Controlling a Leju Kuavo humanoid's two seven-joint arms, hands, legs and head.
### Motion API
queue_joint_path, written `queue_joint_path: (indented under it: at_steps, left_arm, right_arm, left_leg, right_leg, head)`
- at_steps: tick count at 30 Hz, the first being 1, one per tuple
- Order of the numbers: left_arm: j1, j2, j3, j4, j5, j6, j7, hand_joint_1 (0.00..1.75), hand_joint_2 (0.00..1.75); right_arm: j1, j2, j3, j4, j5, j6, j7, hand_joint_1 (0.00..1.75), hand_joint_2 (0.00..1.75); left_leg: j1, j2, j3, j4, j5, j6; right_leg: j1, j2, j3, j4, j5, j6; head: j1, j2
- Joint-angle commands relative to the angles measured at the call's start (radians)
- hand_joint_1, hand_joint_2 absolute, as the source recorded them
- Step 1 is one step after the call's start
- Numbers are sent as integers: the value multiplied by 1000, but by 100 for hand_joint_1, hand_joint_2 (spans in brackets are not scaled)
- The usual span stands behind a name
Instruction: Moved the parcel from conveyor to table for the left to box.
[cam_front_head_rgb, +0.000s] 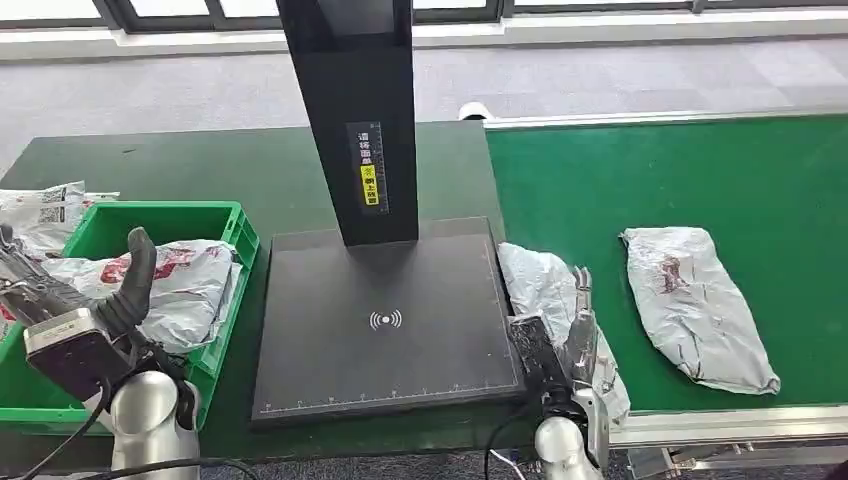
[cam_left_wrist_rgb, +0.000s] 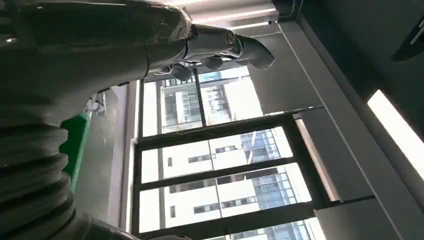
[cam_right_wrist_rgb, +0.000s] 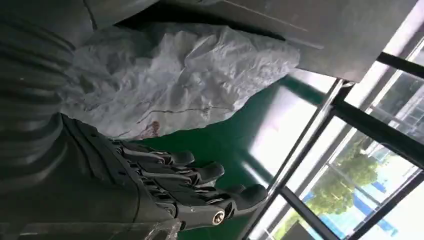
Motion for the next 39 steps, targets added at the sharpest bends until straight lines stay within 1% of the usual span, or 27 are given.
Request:
queue_joint_path:
  at_steps: [1,4,7,12,39]
  left_arm:
    - [10,1,63,52,15,-1,4,0,175]
    - [9,1,64,52,17,-1,4,0,175]
    - [8,1,73,45,16,-1,4,0,175]
    - [14,1,81,42,23,-1,4,0,175]
    - [13,1,81,45,22,-1,4,0,175]
  right_arm:
    - [-44,-62,-162,192,23,-20,45,0,175]
    - [-44,-62,-169,196,29,-25,50,0,175]
    - [-50,-70,-184,224,77,-40,101,0,175]
    - [-77,-81,-211,279,126,-49,132,0,175]
    - [-82,-82,-215,290,130,-48,134,0,175]
  left_leg:
    - [0,1,5,-4,1,1]
    - [0,1,4,-4,1,1]
    - [0,2,4,-4,1,0]
    - [0,2,3,-3,1,1]
    - [0,1,3,-4,1,1]
  right_leg:
    - [0,0,5,-5,1,0]
    - [0,0,4,-4,1,-1]
    - [0,0,4,-4,1,-1]
    - [0,1,3,-4,1,-1]
    - [0,0,3,-4,1,-1]
  head:
    - [0,0]
    - [0,0]
    - [0,0]
    - [0,0]
    - [0,0]
